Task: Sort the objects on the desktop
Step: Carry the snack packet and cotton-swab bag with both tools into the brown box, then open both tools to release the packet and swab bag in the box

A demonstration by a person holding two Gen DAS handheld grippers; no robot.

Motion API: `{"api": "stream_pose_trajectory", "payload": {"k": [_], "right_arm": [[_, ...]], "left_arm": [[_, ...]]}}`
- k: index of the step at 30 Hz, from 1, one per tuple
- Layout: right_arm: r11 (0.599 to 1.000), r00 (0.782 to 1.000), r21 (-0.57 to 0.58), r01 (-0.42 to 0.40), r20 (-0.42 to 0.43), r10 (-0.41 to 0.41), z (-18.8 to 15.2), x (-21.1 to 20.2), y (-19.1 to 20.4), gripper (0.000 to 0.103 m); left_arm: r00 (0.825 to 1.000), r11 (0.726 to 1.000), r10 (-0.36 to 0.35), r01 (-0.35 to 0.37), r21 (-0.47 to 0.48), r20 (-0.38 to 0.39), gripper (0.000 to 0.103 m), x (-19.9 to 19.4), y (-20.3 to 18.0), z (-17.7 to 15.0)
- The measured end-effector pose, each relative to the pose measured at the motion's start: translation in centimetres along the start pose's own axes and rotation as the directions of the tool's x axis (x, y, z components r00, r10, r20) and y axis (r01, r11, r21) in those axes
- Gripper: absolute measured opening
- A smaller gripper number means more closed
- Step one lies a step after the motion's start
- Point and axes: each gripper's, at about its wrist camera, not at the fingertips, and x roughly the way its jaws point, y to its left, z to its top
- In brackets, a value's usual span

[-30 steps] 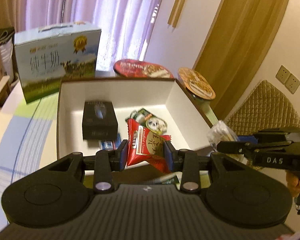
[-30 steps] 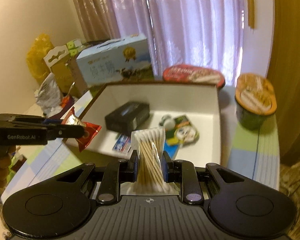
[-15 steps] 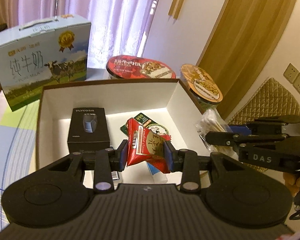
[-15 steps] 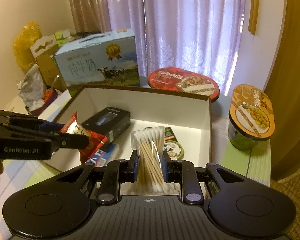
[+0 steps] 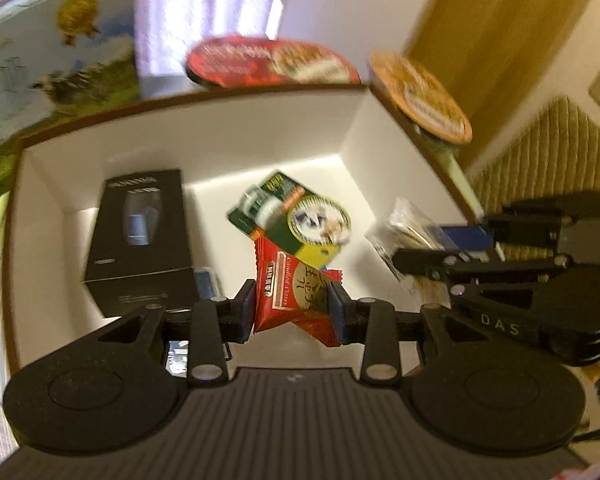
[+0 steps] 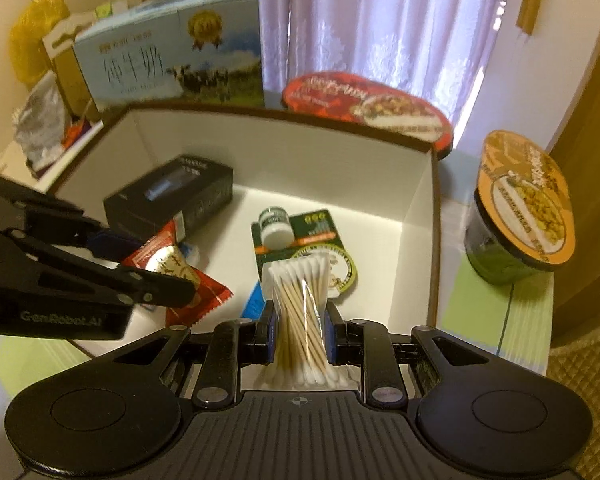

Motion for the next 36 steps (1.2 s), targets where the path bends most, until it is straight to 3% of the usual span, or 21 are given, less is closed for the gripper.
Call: {"api": "stream_pose_trajectory", "payload": {"k": [7,15,26,28,30,36], "right_arm": [[0.999,0.998,-0.033,0.003,-0.061,-0.005,-0.2,1.9,-0.4,0.02],[0.998,0.994,-0.064,0.0,-0.11,-0.007,-0.8,2.9,-0.7,0.02],[0.994,0.991,-0.112,0.018,-0.13,-0.032,-0.8,3.8,-0.3,0.02],[0.992,0.991,-0.13,0.008,-0.129,-0.025,-0.9,3.9,-0.1,0.021],[0.989,0.992,-0.147,0.015,-0.119,-0.032,-1.1,3.7,0.1,0.026],[0.992,0.998,-0.121,-0.024,-0.058,0.017,-1.2,2.2,0.4,0.056]], "left_arm": [[0.992,0.998,0.016,-0.008,0.065,-0.125,0.032,3.5,-0.4,0.9],[0.968,0.993,0.079,-0.055,0.104,-0.24,0.035,6.6,-0.2,0.5],[0.97,0.993,0.079,-0.056,0.102,-0.229,0.053,6.0,0.4,0.5],[0.972,0.993,0.081,-0.06,0.099,-0.219,0.061,5.6,0.5,0.5],[0.975,0.993,0.083,-0.063,0.101,-0.204,0.065,5.0,0.4,0.4],[0.979,0.989,0.115,-0.096,0.116,-0.167,0.079,3.4,0.5,0.0]]}}
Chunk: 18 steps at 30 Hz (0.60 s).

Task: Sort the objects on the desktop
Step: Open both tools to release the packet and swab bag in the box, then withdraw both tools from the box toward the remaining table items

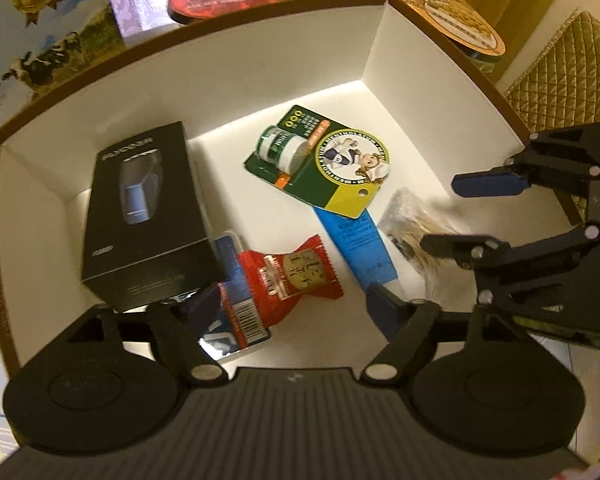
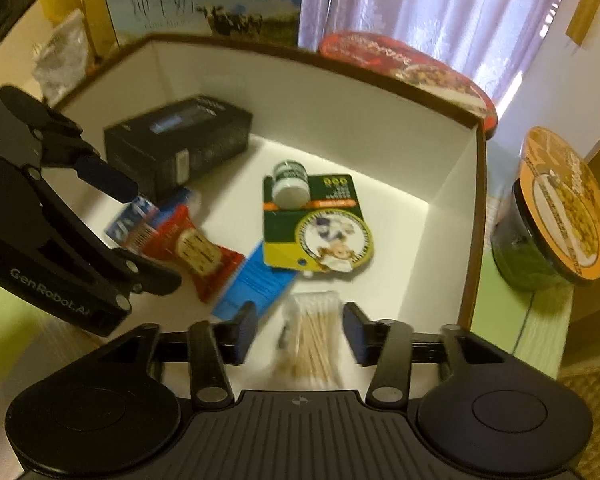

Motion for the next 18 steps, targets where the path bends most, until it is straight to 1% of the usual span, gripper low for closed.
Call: {"api": "stream_pose_trajectory", "payload": {"k": [1,2,6,7,8,9,11,18], "right_arm": [[1.0,1.0,0.008,0.01,0.007,-0.01,0.1,-0.2,0.0,0.067],[1.0,1.0,0.011,0.011,0.008,-0.011,0.1,-0.4,-0.1,0.076],[1.0,1.0,0.027,-0.002,0.008,0.002,-0.1,-1.2,-0.2,0.088],[1.0,1.0,0.031,-0.002,0.009,0.001,-0.2,-1.4,-0.2,0.093],[0.999,1.0,0.034,-0.004,0.014,0.004,-0.4,-1.6,-0.1,0.096],[0.999,1.0,0.036,-0.007,0.021,0.007,-0.5,-1.9,-0.1,0.097],[0.999,0.999,0.053,-0.01,0.035,0.008,-0.7,-2.4,0.0,0.101],[0.994,0.998,0.113,-0.008,0.066,0.001,-1.3,-4.1,0.0,0.101]], "left_arm": [[1.0,1.0,0.002,-0.002,-0.002,0.004,0.08,-0.3,0.1,-0.1],[1.0,1.0,0.005,-0.005,-0.006,0.007,0.08,-0.5,0.3,-0.2],[1.0,0.999,0.021,-0.02,-0.029,0.019,0.086,-1.6,0.9,-0.6],[0.999,0.999,0.027,-0.026,-0.036,0.02,0.087,-1.9,1.0,-0.7],[0.999,0.999,0.032,-0.031,-0.044,0.023,0.087,-2.1,1.2,-0.8],[0.999,0.998,0.034,-0.032,-0.054,0.026,0.089,-2.4,1.3,-0.9],[0.999,0.997,0.037,-0.035,-0.07,0.028,0.09,-2.8,1.5,-1.2],[0.997,0.992,0.061,-0.054,-0.115,0.057,0.094,-4.7,1.8,-2.1]]}}
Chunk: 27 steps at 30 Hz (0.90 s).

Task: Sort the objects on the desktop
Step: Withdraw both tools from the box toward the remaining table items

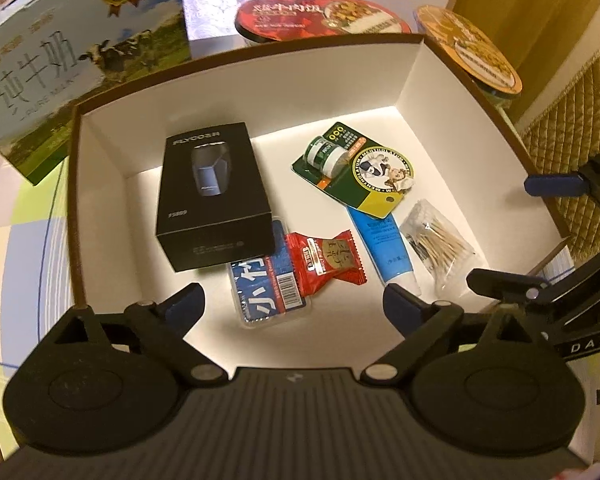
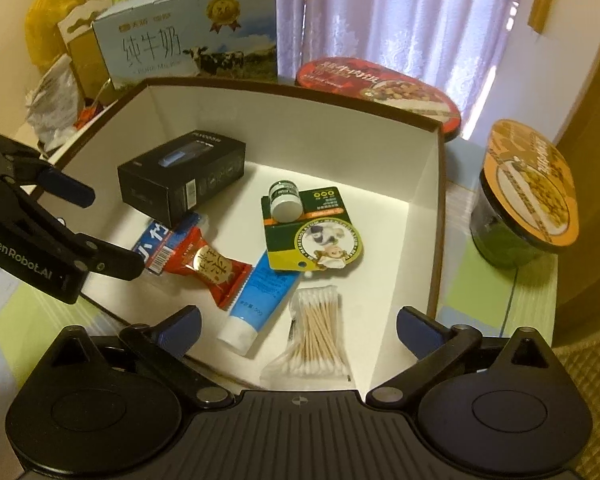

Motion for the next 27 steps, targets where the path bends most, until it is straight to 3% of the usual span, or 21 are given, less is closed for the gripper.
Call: {"api": "stream_pose_trajectory", "payload": {"k": [12,27], "right_arm": [[0.991,0.996,0.133,-0.002,0.093,-0.01,-1.6,-4.2,0.7,0.101],[0.974,0.974,0.224,0.03,0.212,-0.079,-5.7,-9.9,2.9,0.101]], "left_arm": [[0.995,0.999,0.047,-0.045,-0.023,0.09,0.095,-3.6,0.0,-2.6],[0.97,0.992,0.115,-0.1,-0.078,0.216,0.095,-9.8,-1.0,-8.2]]}}
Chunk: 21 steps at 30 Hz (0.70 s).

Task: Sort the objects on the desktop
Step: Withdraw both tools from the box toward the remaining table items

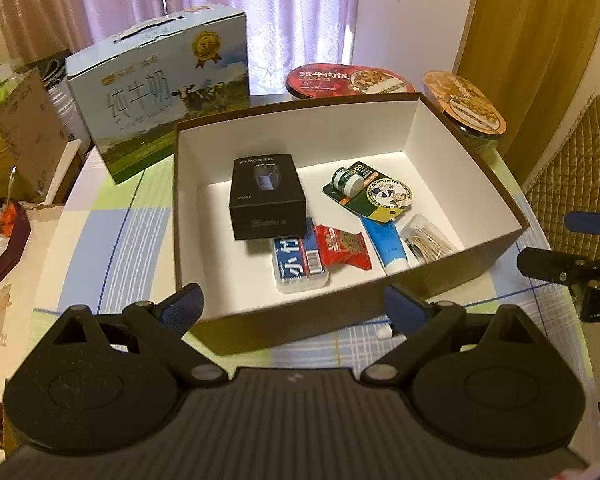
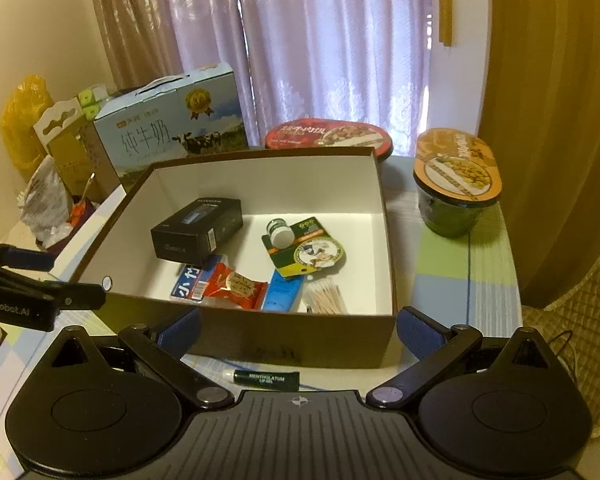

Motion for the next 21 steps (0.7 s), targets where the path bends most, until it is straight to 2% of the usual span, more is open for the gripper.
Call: {"api": "stream_pose_trajectory", "payload": {"k": [10,21], "right_arm": [[1.0,1.0,0.019,-0.01,0.01,0.01,-2.5,-2.4,1.2,0.101],[1.0,1.0,0.029,-0.005,0.002,0.005,-5.0,-3.6,2.1,0.101]], "left_arm": [[1.0,0.999,0.009,-0.009,-0.034,0.007,0.095,-2.5,0.0,-3.1],[1.0,0.999,0.027,-0.027,-0.03,0.0,0.095,-4.0,-0.7,-5.7]]}}
